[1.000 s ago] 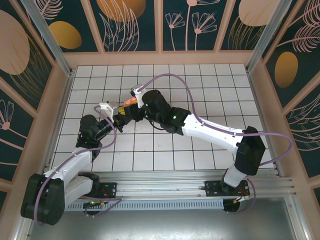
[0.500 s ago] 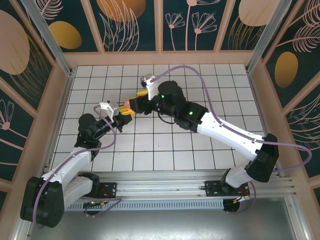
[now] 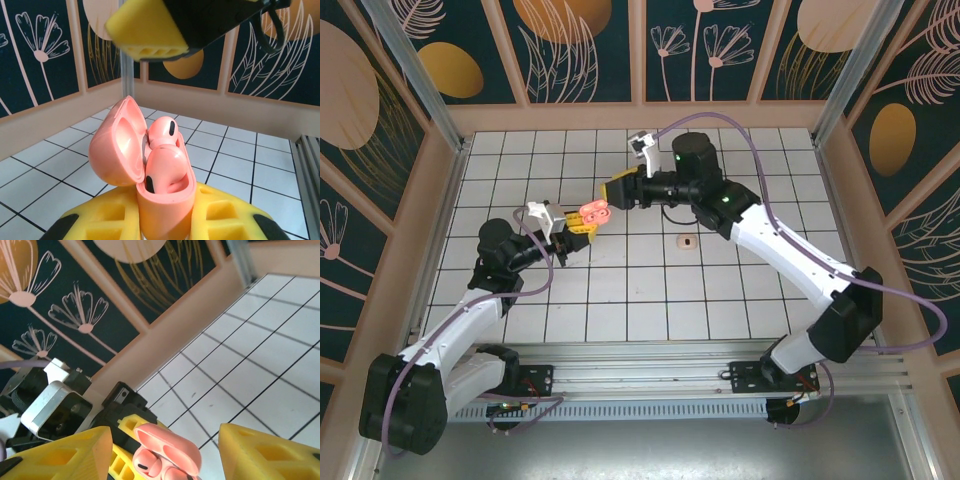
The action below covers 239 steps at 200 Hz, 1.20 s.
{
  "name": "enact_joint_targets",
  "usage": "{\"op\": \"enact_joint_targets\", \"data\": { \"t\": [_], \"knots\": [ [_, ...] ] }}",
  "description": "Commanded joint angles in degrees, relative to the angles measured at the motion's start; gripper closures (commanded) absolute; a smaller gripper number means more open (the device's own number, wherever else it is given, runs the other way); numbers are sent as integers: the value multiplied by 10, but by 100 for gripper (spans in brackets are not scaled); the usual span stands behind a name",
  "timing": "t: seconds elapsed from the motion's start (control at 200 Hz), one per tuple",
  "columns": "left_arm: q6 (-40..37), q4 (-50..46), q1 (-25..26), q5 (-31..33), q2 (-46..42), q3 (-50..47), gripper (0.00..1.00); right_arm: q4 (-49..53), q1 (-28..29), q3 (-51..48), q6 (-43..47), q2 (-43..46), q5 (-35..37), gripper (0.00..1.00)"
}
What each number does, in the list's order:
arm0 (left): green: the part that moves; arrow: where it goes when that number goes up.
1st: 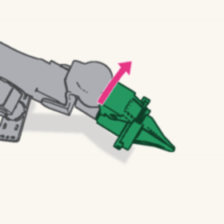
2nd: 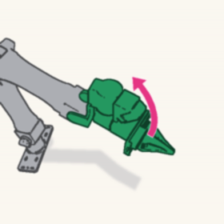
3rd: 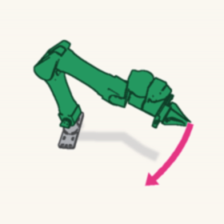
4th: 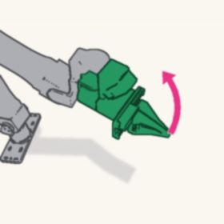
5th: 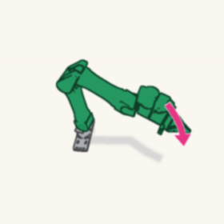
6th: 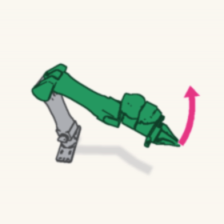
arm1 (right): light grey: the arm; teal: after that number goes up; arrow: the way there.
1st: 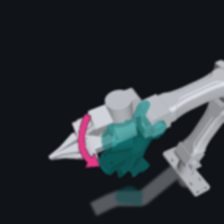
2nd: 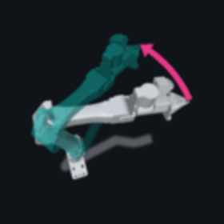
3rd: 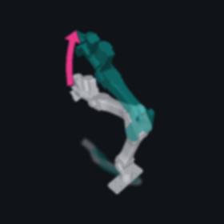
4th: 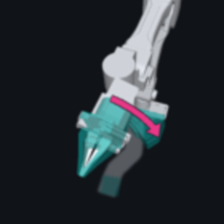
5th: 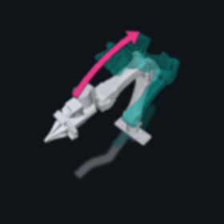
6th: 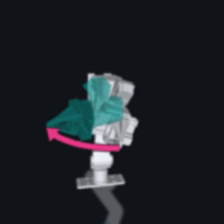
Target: Insert the wireless bluetooth earbuds into the charging case
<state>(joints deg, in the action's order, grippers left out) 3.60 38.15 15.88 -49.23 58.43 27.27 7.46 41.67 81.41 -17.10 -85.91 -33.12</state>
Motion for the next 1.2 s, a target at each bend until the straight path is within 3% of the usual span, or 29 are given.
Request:
{"op": "enact_joint_targets", "data": {
  "t": [0.0, 0.315, 0.621, 1.106, 1.191],
  "knots": [
    [-19, -14, 4, -24, -3, 21, 87, 16, -3, 30, -9, -26, -68, 41],
    [-24, -25, 6, -22, -7, 26, 87, 33, -3, 52, -8, -63, -119, 41],
    [-26, -36, 6, -1, -8, 30, 87, 50, -3, 33, -11, -45, -141, 48],
    [-20, -44, 6, 8, -3, 36, 87, 22, -14, -46, -36, 35, -94, 51],
    [-19, -44, 6, -5, -3, 38, 87, 2, -29, -57, -51, 48, -67, 47]
  ]
}}
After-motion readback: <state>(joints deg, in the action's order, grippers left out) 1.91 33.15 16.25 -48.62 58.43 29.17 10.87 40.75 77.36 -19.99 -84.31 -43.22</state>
